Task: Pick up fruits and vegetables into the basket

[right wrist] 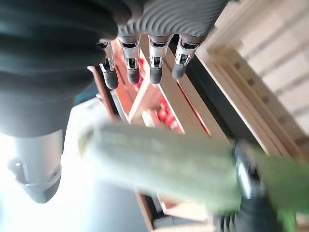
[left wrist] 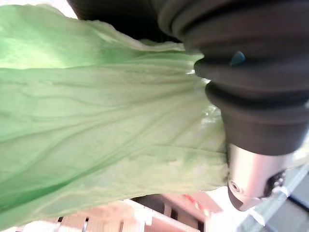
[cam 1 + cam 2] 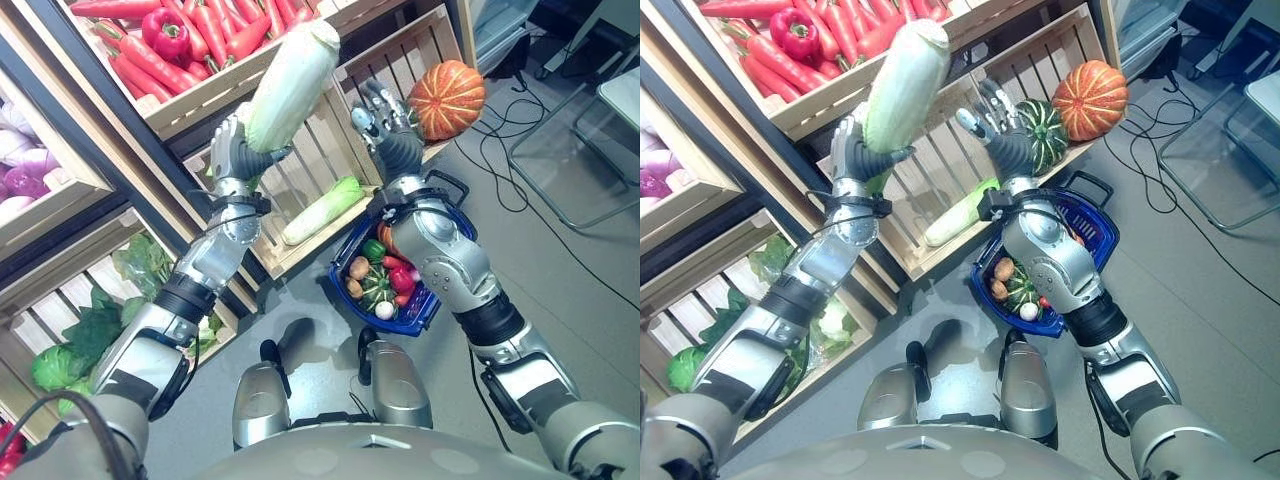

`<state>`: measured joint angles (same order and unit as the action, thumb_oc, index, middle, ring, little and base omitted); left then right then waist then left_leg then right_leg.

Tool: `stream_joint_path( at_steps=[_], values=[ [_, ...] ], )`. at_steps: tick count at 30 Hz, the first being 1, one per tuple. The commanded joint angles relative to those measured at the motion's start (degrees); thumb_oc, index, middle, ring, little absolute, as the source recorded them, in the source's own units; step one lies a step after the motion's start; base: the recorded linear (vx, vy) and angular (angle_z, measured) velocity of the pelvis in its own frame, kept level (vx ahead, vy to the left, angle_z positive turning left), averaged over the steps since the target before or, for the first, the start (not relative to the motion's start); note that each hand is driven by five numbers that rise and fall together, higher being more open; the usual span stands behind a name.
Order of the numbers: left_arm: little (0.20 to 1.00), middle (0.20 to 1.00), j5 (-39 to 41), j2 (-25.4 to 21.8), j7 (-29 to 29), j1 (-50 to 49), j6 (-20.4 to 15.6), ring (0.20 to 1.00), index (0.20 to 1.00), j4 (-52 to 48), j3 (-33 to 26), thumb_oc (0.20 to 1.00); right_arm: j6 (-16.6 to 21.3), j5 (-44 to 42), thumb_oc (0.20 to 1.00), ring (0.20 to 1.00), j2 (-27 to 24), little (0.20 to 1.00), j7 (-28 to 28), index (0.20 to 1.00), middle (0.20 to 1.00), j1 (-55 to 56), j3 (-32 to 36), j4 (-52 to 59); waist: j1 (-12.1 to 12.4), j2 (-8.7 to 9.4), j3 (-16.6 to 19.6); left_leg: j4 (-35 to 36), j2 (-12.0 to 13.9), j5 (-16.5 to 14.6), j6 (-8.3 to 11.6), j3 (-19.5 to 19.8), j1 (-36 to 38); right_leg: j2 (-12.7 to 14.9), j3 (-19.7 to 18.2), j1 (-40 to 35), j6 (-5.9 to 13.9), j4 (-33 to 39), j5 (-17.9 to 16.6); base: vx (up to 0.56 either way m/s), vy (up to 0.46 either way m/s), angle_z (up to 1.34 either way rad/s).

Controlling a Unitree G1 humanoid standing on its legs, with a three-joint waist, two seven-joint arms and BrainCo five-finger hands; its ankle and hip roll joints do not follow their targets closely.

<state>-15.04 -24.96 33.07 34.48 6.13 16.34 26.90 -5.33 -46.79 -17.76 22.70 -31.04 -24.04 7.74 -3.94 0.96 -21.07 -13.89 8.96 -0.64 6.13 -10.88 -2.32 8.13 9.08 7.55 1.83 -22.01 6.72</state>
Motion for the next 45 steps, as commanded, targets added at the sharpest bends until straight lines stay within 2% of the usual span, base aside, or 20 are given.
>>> stream_joint_path(
  at_steps=[1,14,19,25,32,36,38,40,45],
  values=[
    [0.200,0.200,-5.55,-3.02,-0.95,5.83,-2.49,0.200,0.200,-8.22,2.65,0.200,1.59,-3.45,1.000,1.000,2.87,1.000,-2.16,1.000,1.000,-3.68,-0.39,3.70,0.62,1.32,1.55,-4.88,-1.65,-8.73,-3.53,-1.86,1.06,1.31,-2.22,-3.71,3.55,5.09,-0.39,0.00,-0.021,0.05],
    [0.200,0.200,-15.48,-2.92,-6.05,8.83,-3.24,0.200,0.200,-12.25,9.31,0.200,2.04,-13.44,1.000,1.000,4.63,1.000,-3.82,1.000,1.000,-5.30,-2.32,1.69,1.45,2.29,0.06,-5.41,-1.40,-9.17,-3.62,-1.64,-0.48,1.47,-1.78,-2.81,4.12,5.31,-0.81,-0.02,-0.015,0.04],
    [0.200,0.200,-17.63,-2.89,-8.22,9.91,-3.14,0.200,0.200,-13.49,10.90,0.200,1.95,-13.98,1.000,1.000,4.71,1.000,-3.68,1.000,1.000,-6.19,-2.51,1.40,1.60,2.53,-0.27,-5.36,-1.41,-9.22,-3.63,-1.54,-0.78,1.57,-1.63,-2.62,4.30,5.43,-0.94,-0.01,-0.004,0.00],
    [0.200,0.200,-26.77,-3.20,-10.08,11.50,-3.86,0.200,0.200,-15.42,14.00,0.200,-0.64,-12.52,1.000,1.000,4.22,1.000,-0.49,1.000,1.000,-8.05,-3.45,0.35,1.70,2.88,-0.71,-5.08,-1.30,-9.33,-3.57,-1.56,-1.19,1.60,-1.38,-2.45,4.50,5.96,-1.17,-0.03,-0.014,0.06],
    [0.200,0.200,-32.03,-3.72,-10.77,13.25,-1.83,0.200,0.200,-16.32,17.19,0.200,-0.98,-15.05,1.000,1.000,3.38,1.000,0.51,1.000,1.000,-9.13,-4.54,-1.47,1.62,3.08,-1.06,-4.39,-1.07,-9.28,-3.47,-1.70,-1.14,1.61,-1.24,-2.62,4.74,6.68,-1.36,0.00,0.000,0.00],
    [0.200,0.200,-32.33,-3.09,-11.42,13.33,-1.35,0.200,0.200,-16.12,18.08,0.200,-0.91,-15.46,1.000,1.000,3.62,1.000,0.84,1.000,1.000,-9.60,-4.82,-2.06,1.64,3.05,-1.12,-4.01,-1.01,-9.19,-3.40,-1.64,-1.04,1.65,-1.21,-2.63,4.85,6.86,-1.39,-0.01,-0.001,-0.02],
    [0.200,0.200,-29.52,-2.67,-13.42,12.82,-1.01,0.200,0.200,-16.12,18.28,0.200,-0.69,-14.87,1.000,1.000,3.59,1.000,0.80,1.000,1.000,-10.06,-4.75,-2.45,1.80,3.02,-1.18,-3.95,-0.98,-9.14,-3.30,-1.65,-1.08,1.71,-1.06,-2.74,4.88,7.02,-1.37,0.00,0.000,0.00],
    [0.200,0.200,-23.33,-2.03,-15.60,12.15,0.33,0.200,0.200,-15.31,18.42,0.200,-0.21,-11.70,1.000,1.000,3.70,1.000,1.36,1.000,1.000,-10.49,-4.70,-2.68,1.91,3.01,-1.17,-3.87,-0.92,-9.07,-3.18,-1.60,-1.11,1.65,-1.02,-2.87,4.86,7.20,-1.38,0.00,0.000,0.00],
    [0.200,0.200,-22.67,-0.92,-11.69,11.69,2.12,0.200,0.200,-12.96,17.71,0.200,0.76,-8.22,1.000,1.000,3.54,1.000,3.24,1.000,1.000,-11.18,-4.04,-2.05,1.66,2.99,-0.99,-3.59,-0.87,-9.13,-3.08,-1.56,-1.00,1.65,-1.34,-2.67,5.14,7.24,-1.33,-0.01,0.001,0.00]
  ],
)
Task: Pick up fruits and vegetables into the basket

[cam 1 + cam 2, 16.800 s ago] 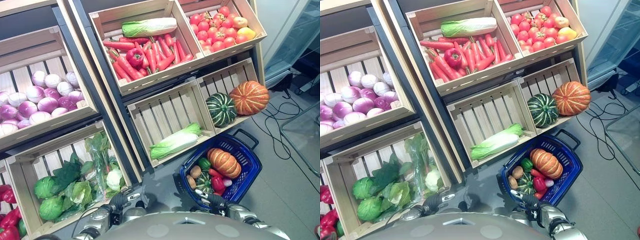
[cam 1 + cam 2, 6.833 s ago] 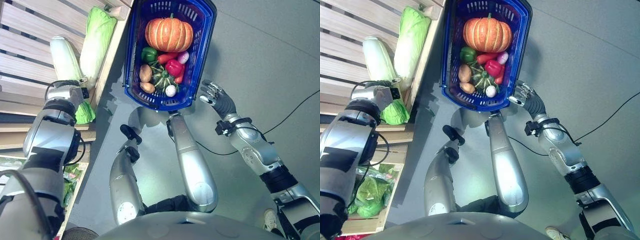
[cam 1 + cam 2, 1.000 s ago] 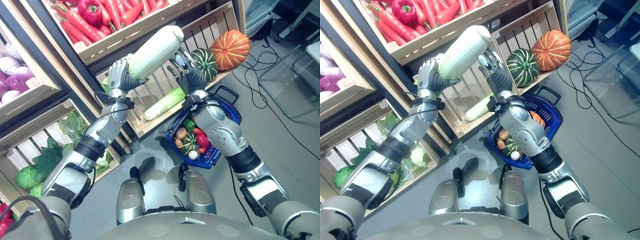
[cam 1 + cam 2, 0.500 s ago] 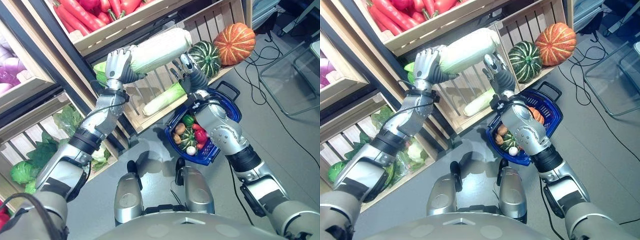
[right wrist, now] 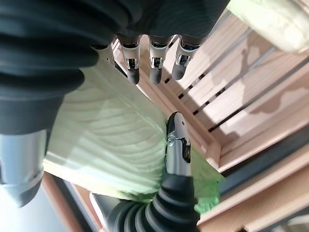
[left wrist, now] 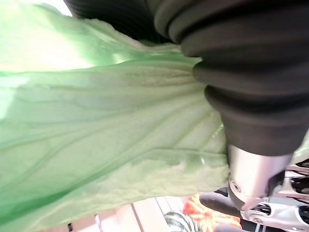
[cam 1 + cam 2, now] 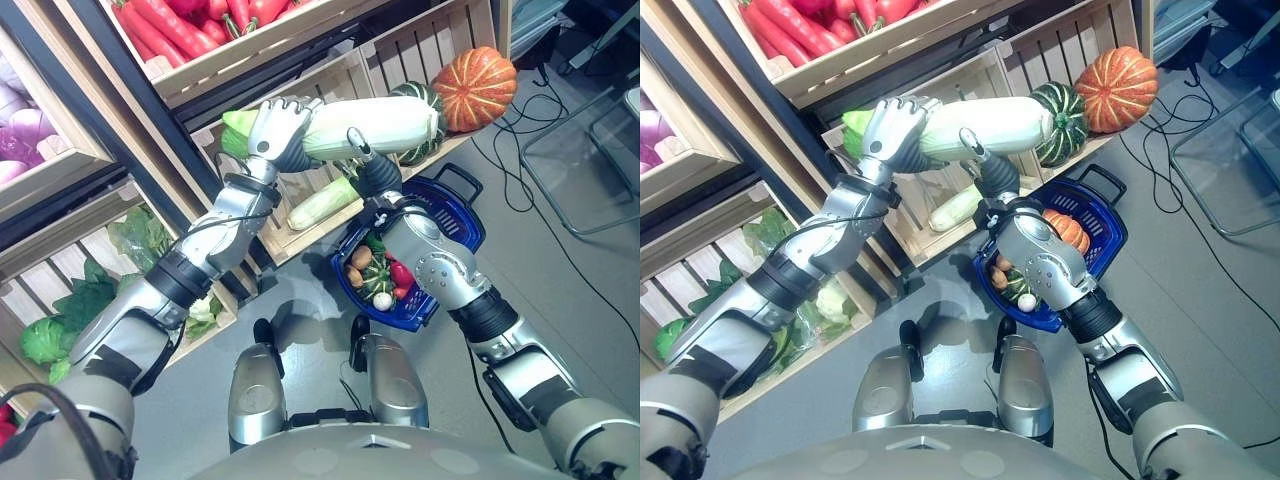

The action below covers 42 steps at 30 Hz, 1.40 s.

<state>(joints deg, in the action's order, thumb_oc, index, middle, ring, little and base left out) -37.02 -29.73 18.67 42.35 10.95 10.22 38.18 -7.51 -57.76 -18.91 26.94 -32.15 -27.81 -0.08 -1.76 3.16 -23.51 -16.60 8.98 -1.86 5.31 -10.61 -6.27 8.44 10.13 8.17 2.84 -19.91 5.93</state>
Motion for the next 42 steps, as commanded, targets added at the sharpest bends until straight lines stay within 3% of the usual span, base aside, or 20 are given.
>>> stream_joint_path(
  at_steps=[1,4,13,14,15,25,26,27,28,35,42],
  values=[
    [0.200,0.200,-1.41,3.39,4.59,4.08,-2.93,0.200,0.200,-6.87,5.81,0.200,2.98,2.09,1.000,1.000,4.56,1.000,-0.75,1.000,1.000,-10.02,0.17,6.27,-0.64,0.75,1.53,-0.80,-0.91,-7.90,-2.28,-1.78,2.93,1.38,-2.48,-3.16,4.20,5.18,-0.58,0.00,0.000,0.00],
    [0.200,0.200,-2.37,2.72,5.93,4.22,-3.52,0.200,0.200,-7.04,4.85,0.200,3.46,1.08,1.000,1.000,4.47,1.000,-0.52,1.000,1.000,-9.93,0.83,6.41,-0.70,0.64,1.61,-0.74,-0.94,-7.86,-2.30,-1.67,2.82,1.44,-2.44,-3.00,4.17,5.15,-0.59,0.00,0.000,0.00],
    [0.200,0.200,-6.47,2.83,6.91,1.84,-4.69,0.200,0.200,-7.78,3.74,0.200,16.36,3.81,1.000,1.000,5.86,1.000,7.85,1.000,1.000,-9.39,6.00,5.43,-0.68,-0.56,2.16,-0.13,-1.27,-7.87,-2.27,-1.45,3.36,1.79,-2.10,-3.65,3.68,5.54,-0.24,0.00,0.020,0.00],
    [0.200,0.200,-7.30,2.94,6.89,1.32,-4.62,0.200,0.200,-8.03,3.94,0.200,17.11,5.62,0.438,0.438,6.16,0.438,9.36,0.438,0.438,-9.48,6.79,5.34,-0.64,-0.86,2.07,0.01,-1.41,-7.85,-2.26,-1.33,3.45,1.81,-2.11,-3.77,3.55,5.65,-0.25,0.00,0.041,0.00],
    [0.200,0.200,-7.49,2.97,6.89,1.19,-4.58,0.200,0.200,-8.06,3.98,0.200,17.34,5.92,0.200,0.200,6.22,0.200,9.66,0.200,0.200,-9.49,6.97,5.26,-0.64,-0.92,2.03,0.00,-1.45,-7.86,-2.26,-1.30,3.46,1.82,-2.13,-3.80,3.51,5.66,-0.25,0.00,0.032,0.00],
    [0.200,0.200,-8.62,3.24,8.52,-1.07,-4.81,0.200,0.200,-6.66,5.41,0.200,20.96,11.03,0.200,0.200,5.07,0.200,9.13,0.200,0.200,-10.18,8.90,2.42,-0.42,-1.60,1.66,-0.15,-1.71,-8.02,-2.44,-1.29,3.64,1.98,-2.04,-3.90,3.19,5.64,-0.32,0.00,0.006,0.00],
    [0.269,0.269,-7.16,3.50,8.44,-1.44,-4.65,0.269,0.269,-6.12,5.31,0.269,21.42,11.79,0.200,0.200,4.73,0.200,8.34,0.200,0.200,-10.11,9.17,2.18,-0.37,-1.61,1.60,-0.36,-1.73,-8.07,-2.43,-1.27,3.55,2.03,-2.00,-3.83,3.17,5.51,-0.35,0.00,0.000,0.00],
    [0.467,0.467,-6.22,3.52,8.16,-1.59,-4.56,0.467,0.467,-5.95,5.26,0.467,21.55,12.13,0.200,0.200,4.61,0.200,8.13,0.200,0.200,-10.11,9.30,2.19,-0.35,-1.62,1.59,-0.40,-1.73,-8.08,-2.43,-1.26,3.51,2.03,-1.98,-3.81,3.17,5.49,-0.34,0.00,0.000,0.00],
    [1.000,1.000,-3.43,3.78,7.85,-2.30,-3.70,1.000,1.000,-5.17,4.89,1.000,21.96,12.99,0.200,0.200,4.12,0.200,7.24,0.200,0.200,-10.08,9.76,2.15,-0.29,-1.70,1.49,-0.52,-1.73,-8.04,-2.40,-1.22,3.36,2.00,-1.89,-3.66,3.15,5.31,-0.36,0.00,0.000,0.00],
    [1.000,1.000,8.36,3.94,7.87,-5.52,0.49,1.000,1.000,1.17,2.76,1.000,23.77,19.94,0.200,0.200,1.16,0.200,5.97,0.200,0.200,-8.58,12.57,5.45,-1.01,-1.80,0.10,-2.21,-1.43,-7.96,-2.47,-1.71,1.82,1.92,-1.95,-1.56,2.91,3.21,-0.26,-0.03,-0.014,0.00],
    [1.000,1.000,16.13,1.23,15.51,-6.06,-1.00,1.000,1.000,10.85,-2.08,1.000,25.19,30.78,0.200,0.200,-4.30,0.200,8.26,0.200,0.200,-5.35,18.33,12.01,-4.15,-2.59,-2.70,-4.18,-1.32,-7.07,-2.68,-2.37,-1.69,1.18,-3.57,3.73,2.28,-0.30,-0.17,-0.09,0.015,-0.05]
  ],
)
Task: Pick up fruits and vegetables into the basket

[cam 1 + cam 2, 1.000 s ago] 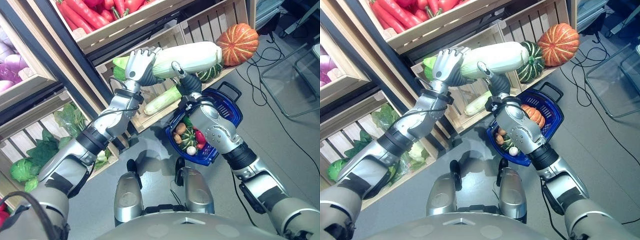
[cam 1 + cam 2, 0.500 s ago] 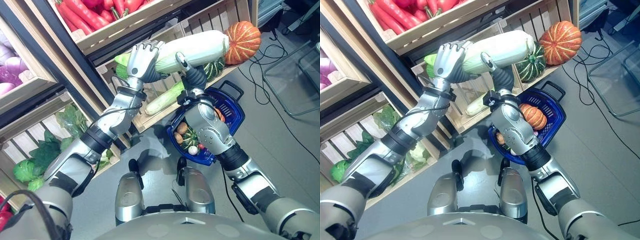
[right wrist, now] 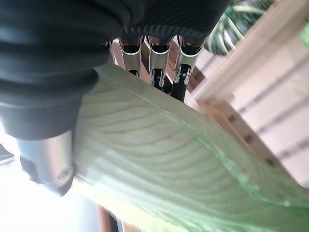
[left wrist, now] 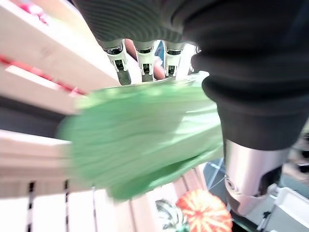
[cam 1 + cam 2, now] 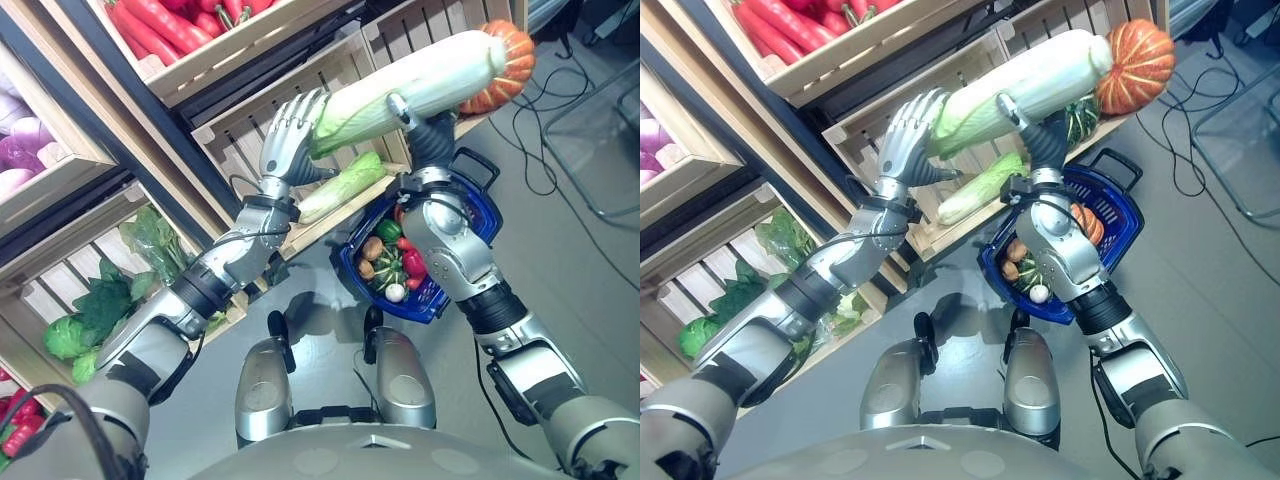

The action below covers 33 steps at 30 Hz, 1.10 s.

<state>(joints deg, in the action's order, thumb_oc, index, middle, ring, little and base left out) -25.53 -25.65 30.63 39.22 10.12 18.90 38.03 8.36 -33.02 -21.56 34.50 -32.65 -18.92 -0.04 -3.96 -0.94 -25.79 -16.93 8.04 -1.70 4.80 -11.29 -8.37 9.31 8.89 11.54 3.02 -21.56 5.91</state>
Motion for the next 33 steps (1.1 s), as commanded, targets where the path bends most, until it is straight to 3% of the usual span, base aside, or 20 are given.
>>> stream_joint_path(
  at_steps=[1,10,16,21,22,26,33],
  values=[
    [1.000,1.000,5.69,-3.10,4.52,-2.61,-0.54,1.000,1.000,3.76,-2.68,1.000,9.16,7.76,0.200,0.200,-2.62,0.200,0.97,0.200,0.200,-4.34,10.27,12.76,-2.59,1.26,-0.85,-4.49,-0.36,-7.63,-2.14,-1.77,-0.04,0.13,-2.72,1.08,2.02,0.44,0.46,-0.08,0.054,-0.11],
    [1.000,1.000,8.72,-4.27,9.41,1.08,-2.35,1.000,1.000,12.19,-6.77,1.000,6.53,16.99,0.200,0.200,-9.64,0.200,5.30,0.200,0.200,-1.23,14.22,13.55,-6.70,0.52,-3.39,-6.01,-0.07,-6.61,-1.75,-3.91,-3.71,-0.63,-4.70,7.46,1.07,-3.48,1.03,-0.06,0.038,-0.15],
    [1.000,1.000,12.50,-4.20,11.16,4.70,-2.75,1.000,1.000,15.49,-8.00,1.000,0.70,21.39,0.200,0.200,-13.60,0.200,6.88,0.200,0.200,0.18,14.48,10.99,-9.25,-0.71,-4.00,-6.39,-0.09,-5.29,-1.23,-5.32,-7.68,-1.12,-6.00,13.57,0.75,-6.14,1.57,-0.06,0.046,-0.18],
    [1.000,1.000,16.03,-2.99,12.06,9.60,-2.54,1.000,1.000,18.25,-8.34,1.000,-3.89,22.50,0.200,0.200,-15.16,0.200,4.21,0.200,0.200,0.08,11.36,5.23,-11.03,-2.27,-4.00,-6.75,-0.05,-4.21,-0.78,-6.59,-11.96,-1.72,-7.29,19.45,0.42,-8.14,1.92,-0.03,0.065,-0.15],
    [1.000,1.000,16.10,-2.71,12.08,10.81,-2.17,1.000,1.000,18.74,-8.01,1.000,-4.58,23.00,0.200,0.200,-15.28,0.200,3.80,0.200,0.200,-0.02,10.29,3.55,-11.29,-2.69,-4.00,-7.29,-0.26,-5.50,-0.19,-6.09,-12.20,-1.81,-7.82,19.94,0.79,-9.11,3.58,0.04,0.081,-0.18],
    [1.000,1.000,18.11,-1.10,12.12,14.50,-1.88,1.000,1.000,21.68,-7.77,1.000,-5.11,23.52,0.200,0.200,-15.13,0.200,1.77,0.200,0.200,-1.36,7.28,-1.96,-12.06,-3.84,-4.00,-7.67,-0.29,-5.10,0.25,-7.12,-15.50,-1.94,-8.48,24.15,0.72,-10.45,4.05,-0.01,0.058,-0.14],
    [1.000,1.000,29.52,2.29,10.47,20.18,-1.20,1.000,1.000,29.81,-8.74,1.000,-7.25,21.95,0.200,0.200,-14.17,0.200,-1.80,0.200,0.200,-6.49,1.27,-13.57,-12.35,-5.71,-4.00,-8.88,-0.21,-3.92,1.22,-8.46,-22.30,-2.19,-9.63,32.07,0.26,-13.44,4.60,0.00,0.036,-0.12]
  ],
)
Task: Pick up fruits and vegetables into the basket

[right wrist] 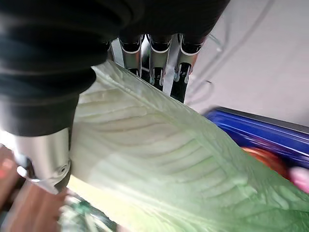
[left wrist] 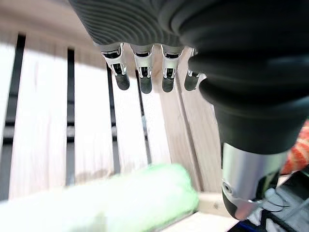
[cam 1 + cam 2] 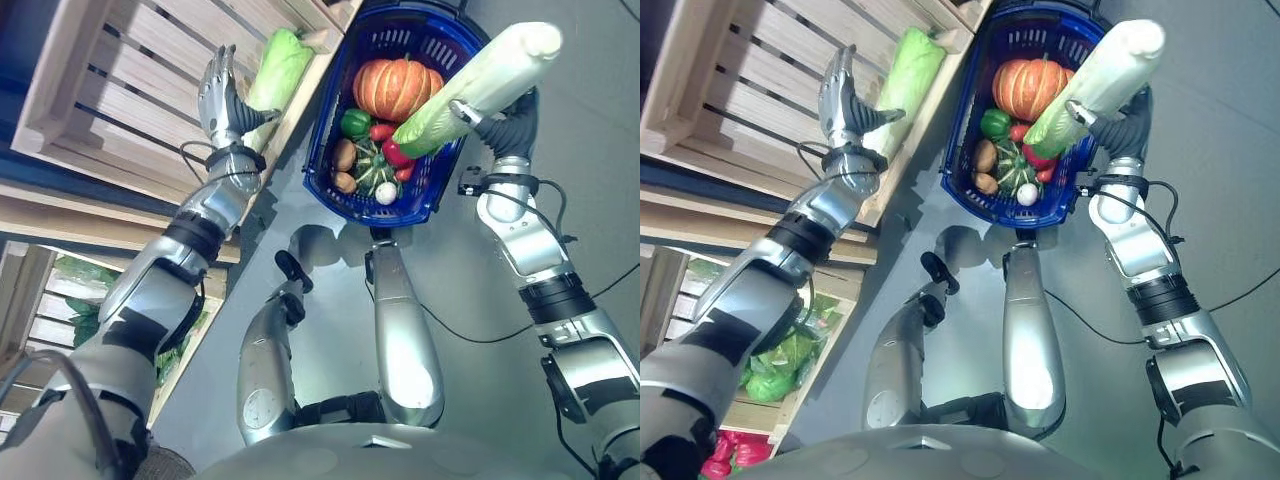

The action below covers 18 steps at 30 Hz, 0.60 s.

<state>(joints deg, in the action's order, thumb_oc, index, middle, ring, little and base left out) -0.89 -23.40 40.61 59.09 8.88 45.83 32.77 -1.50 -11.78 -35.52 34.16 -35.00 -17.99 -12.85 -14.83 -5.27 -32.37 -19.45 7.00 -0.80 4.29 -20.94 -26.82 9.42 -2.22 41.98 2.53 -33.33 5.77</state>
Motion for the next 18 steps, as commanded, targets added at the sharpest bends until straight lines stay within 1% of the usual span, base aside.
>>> stream_joint_path(
  at_steps=[1,6,8,10,11,15,17,18],
  values=[
    [1.000,1.000,6.81,0.05,0.35,1.32,0.20,1.000,1.000,4.35,-3.69,1.000,3.05,-0.47,0.200,0.200,-0.05,0.200,-2.86,0.200,0.200,-5.28,-0.61,-3.91,-1.39,-1.71,2.57,-6.51,0.82,-4.52,1.89,1.03,-5.29,-2.40,1.30,3.32,0.56,-2.17,4.73,0.01,0.017,-0.05],
    [1.000,1.000,14.32,-0.29,-1.27,4.29,1.36,1.000,1.000,9.16,-4.20,1.000,3.55,-6.48,0.200,0.200,0.99,0.200,-6.79,0.200,0.200,-9.17,-3.29,-12.62,-0.67,-2.25,2.57,-7.98,0.63,-4.18,2.27,1.39,-9.57,-2.69,1.12,7.29,0.02,-3.68,4.92,0.01,-0.007,0.02],
    [1.000,1.000,15.97,-0.41,-1.67,5.20,1.74,1.000,1.000,10.74,-4.43,1.000,4.35,-6.90,0.200,0.200,1.12,0.200,-7.58,0.200,0.200,-10.66,-4.26,-15.99,-0.44,-2.41,2.57,-8.64,0.68,-4.21,2.33,1.47,-10.91,-2.72,1.16,8.49,-0.15,-4.22,5.00,0.01,-0.013,0.02],
    [1.000,1.000,19.39,-0.47,-2.10,6.12,2.85,1.000,1.000,12.74,-4.43,1.000,4.08,-7.65,0.200,0.200,1.02,0.200,-8.80,0.200,0.200,-13.19,-5.44,-20.08,0.07,-2.70,2.57,-9.72,0.72,-4.27,2.33,1.69,-12.96,-2.66,1.21,10.26,-0.36,-5.12,5.13,0.01,-0.029,0.05],
    [1.000,1.000,19.71,-0.53,-2.31,6.23,2.79,1.000,1.000,13.18,-4.50,1.000,3.93,-7.84,0.200,0.200,0.96,0.200,-9.12,0.200,0.200,-13.70,-5.71,-20.84,0.17,-2.75,2.57,-9.98,0.72,-4.31,2.33,1.77,-13.36,-2.64,1.21,10.58,-0.40,-5.33,5.19,0.01,-0.021,0.06],
    [1.000,1.000,23.29,-1.05,-3.10,7.81,3.72,1.000,1.000,16.32,-4.92,1.000,2.42,-8.72,0.200,0.200,0.78,0.200,-12.20,0.200,0.200,-17.93,-7.77,-27.08,1.02,-3.22,2.57,-11.53,0.73,-4.59,2.11,2.35,-15.87,-2.37,1.29,12.90,-0.69,-6.59,5.44,0.02,-0.018,0.08],
    [1.000,1.000,23.62,-1.31,-3.25,8.46,4.09,1.000,1.000,17.69,-5.01,1.000,0.42,-8.29,0.200,0.200,0.79,0.200,-12.43,0.200,0.200,-19.56,-8.83,-29.32,1.36,-3.27,2.57,-12.45,0.78,-4.86,1.96,2.68,-17.09,-2.31,1.22,14.03,-0.77,-7.21,5.52,0.02,-0.020,0.11],
    [1.000,1.000,23.02,-1.95,-3.48,9.33,4.36,1.000,1.000,18.62,-4.63,1.000,-1.87,-10.42,0.244,0.244,0.66,0.244,-14.58,0.244,0.244,-20.81,-9.76,-32.08,1.72,-3.30,2.57,-13.11,0.84,-5.01,1.82,2.99,-18.11,-2.22,1.22,14.77,-0.89,-7.42,5.48,0.01,-0.026,0.12]
  ],
)
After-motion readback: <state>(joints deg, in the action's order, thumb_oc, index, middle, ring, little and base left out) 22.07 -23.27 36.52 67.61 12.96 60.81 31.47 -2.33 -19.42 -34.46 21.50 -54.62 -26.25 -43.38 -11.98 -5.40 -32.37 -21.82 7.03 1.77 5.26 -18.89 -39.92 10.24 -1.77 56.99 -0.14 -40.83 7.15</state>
